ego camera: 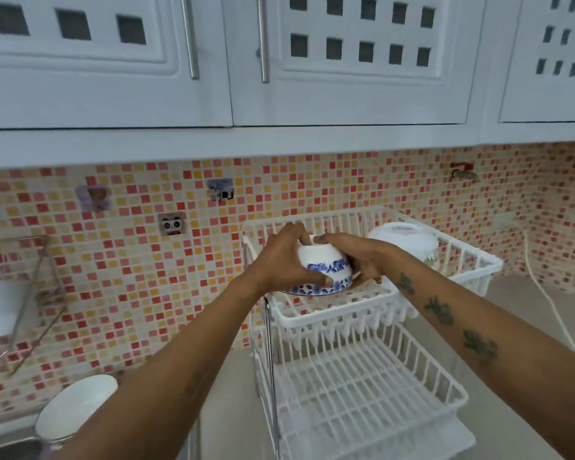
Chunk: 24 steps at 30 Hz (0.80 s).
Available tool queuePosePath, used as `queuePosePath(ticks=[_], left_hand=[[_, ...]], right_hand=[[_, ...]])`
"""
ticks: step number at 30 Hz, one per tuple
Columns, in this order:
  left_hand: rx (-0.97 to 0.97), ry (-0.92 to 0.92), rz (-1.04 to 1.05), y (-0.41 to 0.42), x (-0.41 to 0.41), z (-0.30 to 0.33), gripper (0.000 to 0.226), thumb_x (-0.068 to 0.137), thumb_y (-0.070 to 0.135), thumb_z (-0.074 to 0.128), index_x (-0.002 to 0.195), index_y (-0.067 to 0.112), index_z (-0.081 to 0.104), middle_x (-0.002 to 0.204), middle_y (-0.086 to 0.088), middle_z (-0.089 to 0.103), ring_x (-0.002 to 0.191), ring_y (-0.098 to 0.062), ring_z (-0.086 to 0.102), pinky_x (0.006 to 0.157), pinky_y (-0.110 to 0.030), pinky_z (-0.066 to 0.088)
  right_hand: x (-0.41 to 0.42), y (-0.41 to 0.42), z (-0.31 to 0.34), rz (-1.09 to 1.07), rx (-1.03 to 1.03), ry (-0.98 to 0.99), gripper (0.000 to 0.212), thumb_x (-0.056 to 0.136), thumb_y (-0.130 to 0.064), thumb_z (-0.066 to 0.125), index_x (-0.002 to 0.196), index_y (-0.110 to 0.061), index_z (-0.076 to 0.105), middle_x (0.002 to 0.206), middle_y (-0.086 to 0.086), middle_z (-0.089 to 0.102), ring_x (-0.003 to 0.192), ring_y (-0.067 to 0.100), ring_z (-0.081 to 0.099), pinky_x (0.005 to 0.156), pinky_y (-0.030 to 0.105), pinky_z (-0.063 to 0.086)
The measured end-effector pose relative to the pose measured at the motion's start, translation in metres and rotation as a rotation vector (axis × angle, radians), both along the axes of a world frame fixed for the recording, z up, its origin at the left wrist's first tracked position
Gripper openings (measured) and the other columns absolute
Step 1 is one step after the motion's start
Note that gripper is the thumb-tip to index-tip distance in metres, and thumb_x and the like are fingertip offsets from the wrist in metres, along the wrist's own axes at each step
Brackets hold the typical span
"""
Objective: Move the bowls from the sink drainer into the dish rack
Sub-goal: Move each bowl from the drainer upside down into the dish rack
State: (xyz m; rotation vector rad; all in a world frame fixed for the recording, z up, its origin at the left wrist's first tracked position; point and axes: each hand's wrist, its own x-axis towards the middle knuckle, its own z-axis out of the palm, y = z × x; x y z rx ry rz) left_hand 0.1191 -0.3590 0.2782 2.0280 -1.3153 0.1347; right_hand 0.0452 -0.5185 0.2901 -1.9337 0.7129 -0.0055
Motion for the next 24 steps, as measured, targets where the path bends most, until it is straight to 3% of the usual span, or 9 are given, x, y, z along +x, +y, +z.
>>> queuePosePath(ticks=[4, 11, 17, 24], left_hand=[[0.109, -0.095, 0.024, -0.004, -0.002, -0.003, 0.071, 0.055, 0.044, 0.089, 0.103, 0.016, 0.045, 0.105, 0.002, 0.044, 0.102, -0.024, 0.042, 0.076, -0.037, 0.045], [0.226, -0.209, 0.054, -0.007, 0.001, -0.009, 0.079, 0.046, 0.057, 0.087, 0.098, 0.017, 0.043, 0.104, 0.0, 0.047, 0.096, -0.024, 0.043, 0.073, -0.037, 0.045], [0.264, -0.273, 0.042, -0.008, -0.003, -0.01, 0.077, 0.048, 0.055, 0.087, 0.098, 0.018, 0.042, 0.107, 0.0, 0.047, 0.092, -0.024, 0.043, 0.075, -0.044, 0.049], [0.234, -0.226, 0.048, -0.007, -0.002, -0.012, 0.073, 0.049, 0.056, 0.087, 0.095, 0.016, 0.048, 0.105, 0.002, 0.05, 0.094, -0.022, 0.044, 0.073, -0.039, 0.046]], right_hand=[[0.001, -0.005, -0.008, -0.003, 0.09, -0.035, 0.051, 0.086, -0.052, 0.053, 0.124, -0.018, 0.057, 0.123, 0.011, 0.063, 0.105, 0.03, 0.064, 0.078, 0.039, 0.054], [0.001, -0.006, -0.015, -0.021, -0.009, -0.014, 0.039, 0.085, -0.054, 0.056, 0.102, -0.019, 0.059, 0.113, 0.009, 0.064, 0.111, 0.029, 0.06, 0.096, 0.041, 0.049], [0.001, -0.012, -0.023, -0.047, -0.098, -0.007, 0.054, 0.082, -0.058, 0.056, 0.116, -0.016, 0.057, 0.114, 0.011, 0.065, 0.104, 0.029, 0.062, 0.095, 0.044, 0.052], [0.003, -0.013, -0.023, -0.02, -0.218, 0.01, 0.062, 0.084, -0.059, 0.052, 0.126, -0.013, 0.051, 0.122, 0.015, 0.062, 0.108, 0.03, 0.061, 0.096, 0.04, 0.047]])
